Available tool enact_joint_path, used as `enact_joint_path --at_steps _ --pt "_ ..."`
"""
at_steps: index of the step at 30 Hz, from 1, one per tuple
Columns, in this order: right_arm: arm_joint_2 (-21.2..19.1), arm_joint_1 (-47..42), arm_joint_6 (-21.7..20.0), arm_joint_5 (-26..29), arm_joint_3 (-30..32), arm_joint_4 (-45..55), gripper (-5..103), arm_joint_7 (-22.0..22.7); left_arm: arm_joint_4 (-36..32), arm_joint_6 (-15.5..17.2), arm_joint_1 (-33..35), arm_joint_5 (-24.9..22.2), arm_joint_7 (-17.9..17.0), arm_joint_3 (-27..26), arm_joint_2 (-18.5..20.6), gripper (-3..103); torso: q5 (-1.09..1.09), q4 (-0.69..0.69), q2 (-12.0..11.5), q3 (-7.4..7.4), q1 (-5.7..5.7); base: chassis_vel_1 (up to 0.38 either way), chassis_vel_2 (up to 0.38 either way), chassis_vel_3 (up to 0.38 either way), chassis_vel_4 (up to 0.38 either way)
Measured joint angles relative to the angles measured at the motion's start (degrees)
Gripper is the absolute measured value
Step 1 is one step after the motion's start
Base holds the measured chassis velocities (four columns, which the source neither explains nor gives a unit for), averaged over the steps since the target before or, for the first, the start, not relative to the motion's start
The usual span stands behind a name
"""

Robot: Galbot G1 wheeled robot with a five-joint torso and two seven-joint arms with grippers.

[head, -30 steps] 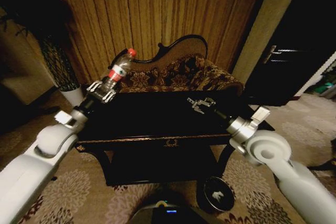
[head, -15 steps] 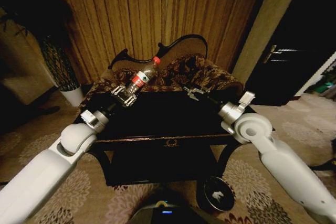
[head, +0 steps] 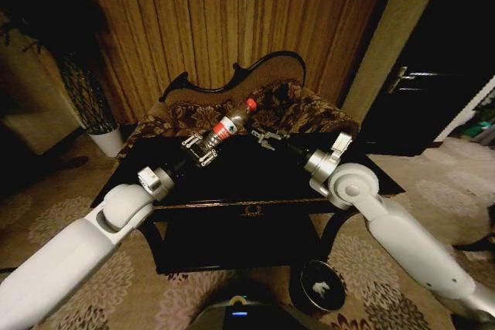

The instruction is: Move to the front of the table and place the trash on the table into the trash bin.

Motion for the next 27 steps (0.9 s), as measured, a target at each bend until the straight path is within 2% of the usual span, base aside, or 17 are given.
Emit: enact_joint_path --at_steps 10,27 --pt "-0.10 0.56 -0.68 0.05 -1.80 0.78 100 0.00 -0.90 1.21 -2.27 0.05 -0.32 3.70 0.38 38 0.00 0.00 0.00 0.00 0.00 0.000 0.000 0.000 0.000" --pt "-0.23 1.37 -0.81 -0.28 -3.78 1.13 100 0.14 -2.26 1.28 -2.87 -0.02 0.12 5.35 1.55 38 0.00 0.00 0.01 0.00 -0.01 0.000 0.000 0.000 0.000"
